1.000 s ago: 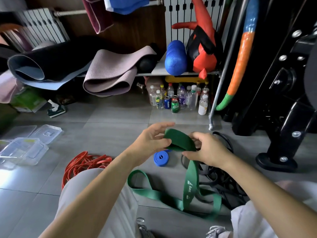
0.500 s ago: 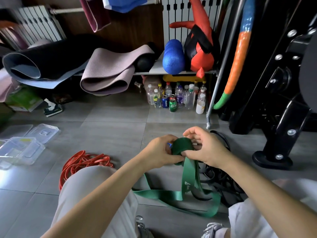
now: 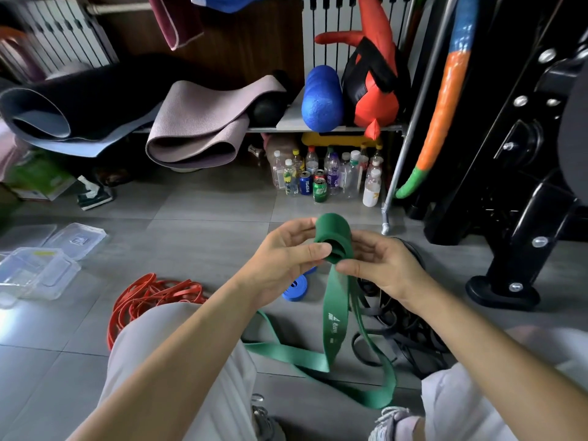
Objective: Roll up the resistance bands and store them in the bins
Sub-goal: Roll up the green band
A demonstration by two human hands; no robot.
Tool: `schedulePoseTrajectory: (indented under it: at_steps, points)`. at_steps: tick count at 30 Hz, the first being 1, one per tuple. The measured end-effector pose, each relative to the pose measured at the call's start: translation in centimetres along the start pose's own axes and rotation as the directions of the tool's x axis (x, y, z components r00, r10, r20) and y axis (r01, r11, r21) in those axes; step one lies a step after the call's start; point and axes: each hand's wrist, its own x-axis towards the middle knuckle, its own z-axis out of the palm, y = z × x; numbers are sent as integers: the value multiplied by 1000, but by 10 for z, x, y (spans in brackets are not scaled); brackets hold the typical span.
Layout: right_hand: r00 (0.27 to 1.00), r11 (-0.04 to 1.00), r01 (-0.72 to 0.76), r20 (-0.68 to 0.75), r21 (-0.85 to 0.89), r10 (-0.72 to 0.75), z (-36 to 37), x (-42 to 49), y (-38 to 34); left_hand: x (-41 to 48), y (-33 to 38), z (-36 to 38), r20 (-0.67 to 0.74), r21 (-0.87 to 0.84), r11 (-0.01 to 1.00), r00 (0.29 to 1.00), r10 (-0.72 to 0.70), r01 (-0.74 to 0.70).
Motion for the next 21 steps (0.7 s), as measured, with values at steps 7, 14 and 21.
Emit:
schedulePoseTrajectory:
  at_steps: [7,14,21]
  points:
    - [997,864,-72,-4,-498,81,-12,-1,0,2,-3,1,-8,720,693,998,60,-36]
    - [994,726,-27,58,-687,92,-11,-5,-1,2,-10,2,64,931,359,998,17,-66]
    - [998,955,-34,45,-295,50,-16,-5,-9,2,0,-2,-114,492,871,992,59,5]
